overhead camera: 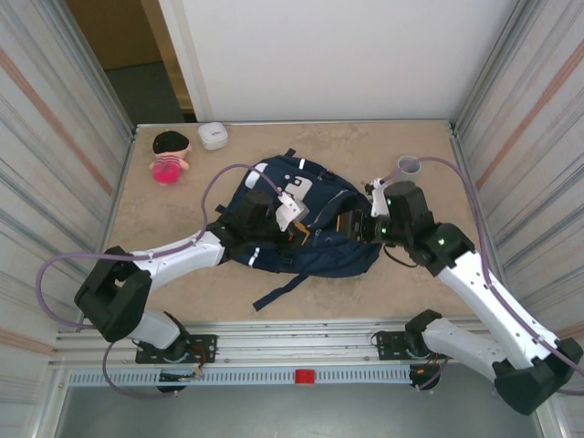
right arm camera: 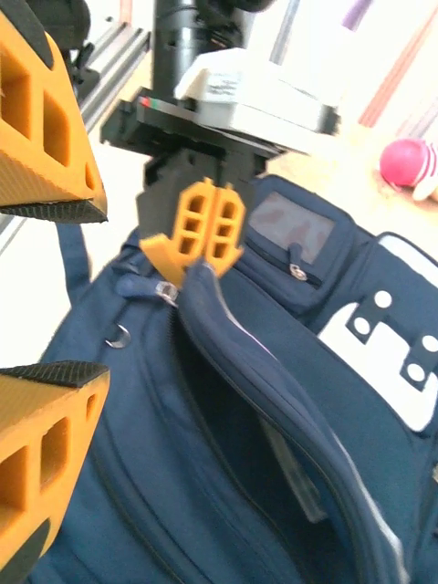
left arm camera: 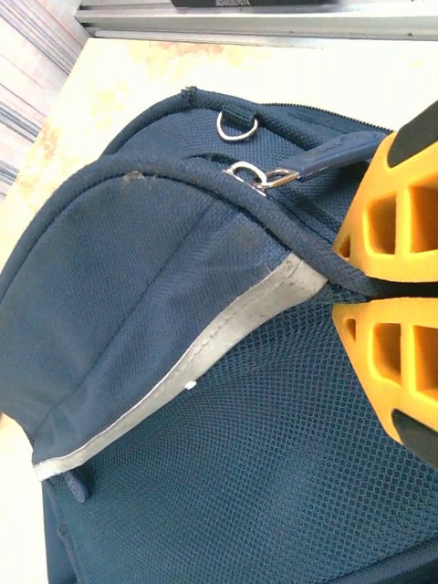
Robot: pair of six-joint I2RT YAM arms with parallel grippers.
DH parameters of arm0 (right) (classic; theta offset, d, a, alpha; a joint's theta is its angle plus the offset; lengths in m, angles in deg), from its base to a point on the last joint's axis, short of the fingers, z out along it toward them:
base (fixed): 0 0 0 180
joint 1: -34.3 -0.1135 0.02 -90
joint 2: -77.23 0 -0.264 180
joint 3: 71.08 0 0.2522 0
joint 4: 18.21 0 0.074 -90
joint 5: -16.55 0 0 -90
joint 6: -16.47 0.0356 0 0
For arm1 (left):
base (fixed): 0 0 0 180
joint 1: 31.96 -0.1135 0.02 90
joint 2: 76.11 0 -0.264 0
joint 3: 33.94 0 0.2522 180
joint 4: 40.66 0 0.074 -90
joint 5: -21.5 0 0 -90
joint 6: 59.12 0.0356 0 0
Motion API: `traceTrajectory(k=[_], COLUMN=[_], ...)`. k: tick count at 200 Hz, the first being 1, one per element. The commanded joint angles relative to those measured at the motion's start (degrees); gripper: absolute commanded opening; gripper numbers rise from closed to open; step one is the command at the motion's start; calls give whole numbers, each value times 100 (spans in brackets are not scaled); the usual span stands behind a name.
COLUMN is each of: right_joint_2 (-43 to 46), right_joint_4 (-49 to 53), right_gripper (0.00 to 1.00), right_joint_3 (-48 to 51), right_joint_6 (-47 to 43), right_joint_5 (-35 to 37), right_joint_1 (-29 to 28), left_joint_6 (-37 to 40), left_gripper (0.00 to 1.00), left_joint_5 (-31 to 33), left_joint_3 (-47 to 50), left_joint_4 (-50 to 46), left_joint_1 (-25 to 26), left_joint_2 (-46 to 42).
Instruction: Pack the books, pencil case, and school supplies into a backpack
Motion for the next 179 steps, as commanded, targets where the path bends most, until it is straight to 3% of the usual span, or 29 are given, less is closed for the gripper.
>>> traceTrajectory(k=[1,40,64,95,179], right_joint_2=[-93,-712,-906,-1066,-1702], right_joint_4=[0,64,-52,-246,-441], right_gripper=[45,45,45,46,46], right_joint_3=[232,-38,-20,-10,-260], right_joint_6=[548,672,604,503,34], right_joint_5=[885,2004,2292,2368,2523], right_joint_1=[-576,-1281,-1474,-1633,-1720], left_joint_6=[-703,-1157,-1354,-1565,-1832], left_gripper=[0,0,0,0,0], left_joint_5=[10,-169,-280,-340,-656], left_joint_3=[-242,-243,-107,-294,-277], left_joint_4=[-60,80,347,80,489], left_joint_1=[8,9,11,8,10], left_joint_2=[-39,-18,11,150,297])
